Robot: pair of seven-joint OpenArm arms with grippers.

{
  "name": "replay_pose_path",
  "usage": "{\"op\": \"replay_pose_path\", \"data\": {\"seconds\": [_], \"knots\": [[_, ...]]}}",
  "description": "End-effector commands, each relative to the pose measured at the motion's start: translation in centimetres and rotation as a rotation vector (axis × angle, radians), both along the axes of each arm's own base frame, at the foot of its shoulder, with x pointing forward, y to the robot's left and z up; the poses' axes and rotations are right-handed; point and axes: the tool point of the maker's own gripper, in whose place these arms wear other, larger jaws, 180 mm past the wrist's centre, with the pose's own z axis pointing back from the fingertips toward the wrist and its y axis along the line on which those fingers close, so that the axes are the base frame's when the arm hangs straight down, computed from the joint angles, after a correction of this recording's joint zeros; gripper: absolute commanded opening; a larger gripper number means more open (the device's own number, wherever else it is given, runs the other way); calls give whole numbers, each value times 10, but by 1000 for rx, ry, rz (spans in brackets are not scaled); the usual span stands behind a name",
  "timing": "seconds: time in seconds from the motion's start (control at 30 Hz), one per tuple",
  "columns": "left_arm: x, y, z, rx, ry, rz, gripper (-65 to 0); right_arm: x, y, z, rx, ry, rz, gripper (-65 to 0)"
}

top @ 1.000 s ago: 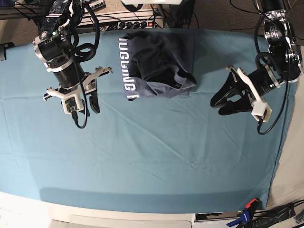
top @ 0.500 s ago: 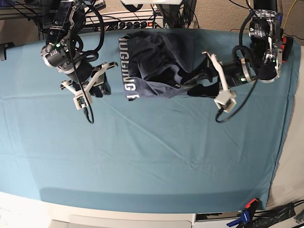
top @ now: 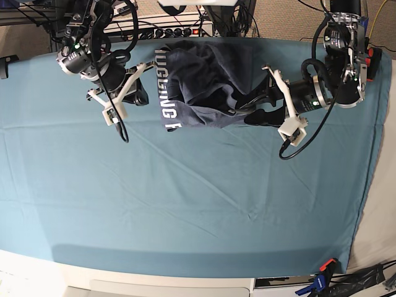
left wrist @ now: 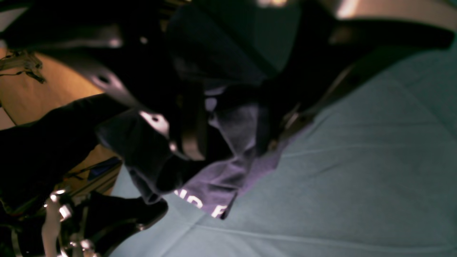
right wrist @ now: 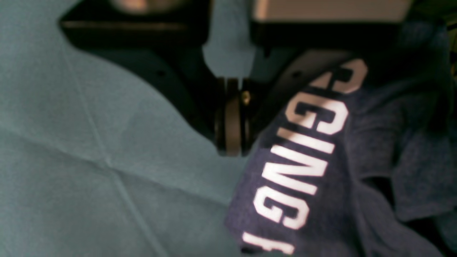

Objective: Fold the T-shirt properly

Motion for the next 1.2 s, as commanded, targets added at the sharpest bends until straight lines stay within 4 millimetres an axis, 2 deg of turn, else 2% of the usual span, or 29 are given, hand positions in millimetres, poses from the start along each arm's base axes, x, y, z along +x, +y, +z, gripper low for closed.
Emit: {"op": "replay_pose_path", "data": {"seconds": [0.0, 0.13, 0.27, 0.63, 0.87, 1.17], "knots": [[4, 0, 15, -36, -46, -1, -405, 7, 4, 13, 25, -61, 11, -650], [4, 0, 15, -36, -46, -1, -405, 13, 10, 22, 46, -129, 37, -650], [4, 0, 15, -36, -46, -1, -405, 14, 17, 23, 56, -131, 57, -650], [4, 0, 15, -34, -46, -1, -405, 7, 70, 15, 37, -115, 203, -650], [4, 0, 14, -28, -46, 0, -405, -4, 102, 12, 62, -92, 285, -650], [4, 0, 14, -28, -46, 0, -405, -31, 149, 10, 101, -54, 443, -650]]}}
